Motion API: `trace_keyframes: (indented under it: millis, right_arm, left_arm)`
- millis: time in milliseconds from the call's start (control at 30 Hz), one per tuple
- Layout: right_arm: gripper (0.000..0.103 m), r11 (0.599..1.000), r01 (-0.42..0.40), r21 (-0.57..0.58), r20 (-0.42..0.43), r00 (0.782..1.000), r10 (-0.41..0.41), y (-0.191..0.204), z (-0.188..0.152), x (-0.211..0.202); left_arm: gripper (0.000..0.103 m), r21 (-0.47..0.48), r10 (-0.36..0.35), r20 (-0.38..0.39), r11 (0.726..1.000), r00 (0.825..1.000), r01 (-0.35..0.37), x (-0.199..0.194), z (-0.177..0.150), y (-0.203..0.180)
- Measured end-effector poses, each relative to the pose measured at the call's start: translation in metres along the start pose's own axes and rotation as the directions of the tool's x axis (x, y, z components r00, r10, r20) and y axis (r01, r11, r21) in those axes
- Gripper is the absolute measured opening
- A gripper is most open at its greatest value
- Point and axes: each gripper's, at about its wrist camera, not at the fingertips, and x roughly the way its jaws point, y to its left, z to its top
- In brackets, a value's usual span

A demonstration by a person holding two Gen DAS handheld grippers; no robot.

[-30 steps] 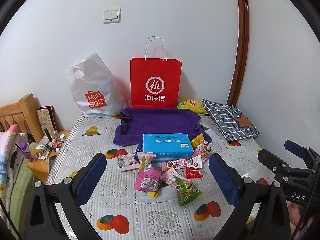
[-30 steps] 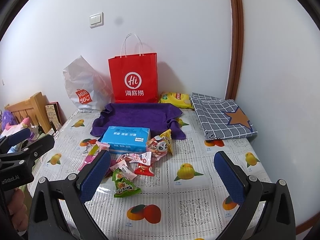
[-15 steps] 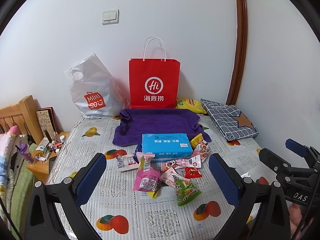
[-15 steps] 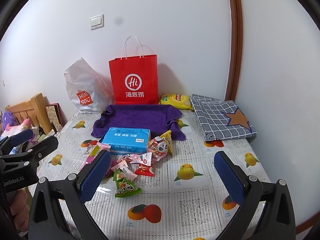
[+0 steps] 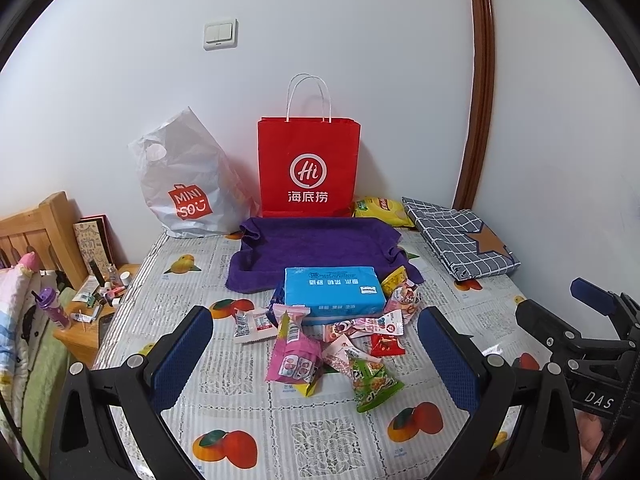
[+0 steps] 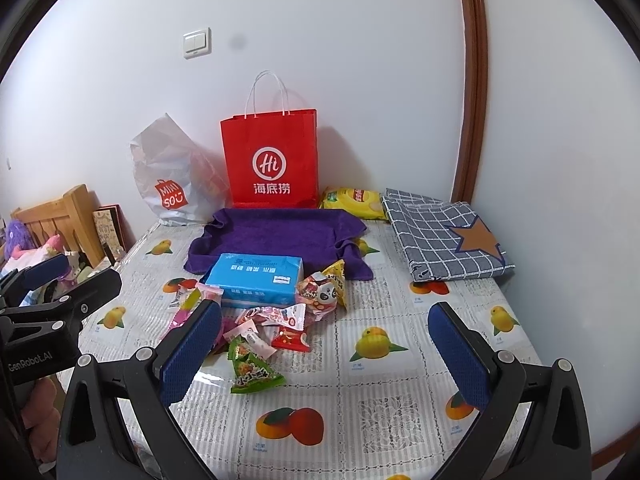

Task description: Organize snacks

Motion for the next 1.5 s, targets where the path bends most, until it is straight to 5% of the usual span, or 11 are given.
trace_keyframes:
  millis: [333,667,933,1233,1500]
  right_arm:
    - [0.102,1.0,0.018,-0.004,-0.025,1.0,-0.018,0.0,-0.007,0.016]
    - [0.103,0.998,0.057,0.025,-0.059,0.997,-0.056,-0.012,-0.014,0.051]
    - [0.103,0.999,-0.046,0.016,-0.099,0.994,0.047,-0.005,-0.031,0.094]
    - [0.092,0.98,-0.2,-0.017,-0.275,0.943,0.188,0.043,-0.066,0.154]
    - [0.078,0.956,-0.283,-0.076,-0.368,0.899,0.237,0.076,-0.09,0.186]
  left_arm:
    - [0.103,0.012,-0.011,-0.039,1.0,0.999,0.011,0.014,-0.004,0.001]
    - [0.103,0.019,0.056,-0.07,0.998,0.996,-0.055,0.046,-0.007,0.012]
    - [0.103,-0.005,0.043,-0.167,0.999,0.985,-0.044,0.09,-0.018,0.036]
    - [0.103,-0.083,0.087,-0.217,0.991,0.972,-0.107,0.119,-0.036,0.084]
    - [0.103,-0.126,0.04,-0.245,0.989,0.969,-0.073,0.135,-0.044,0.1]
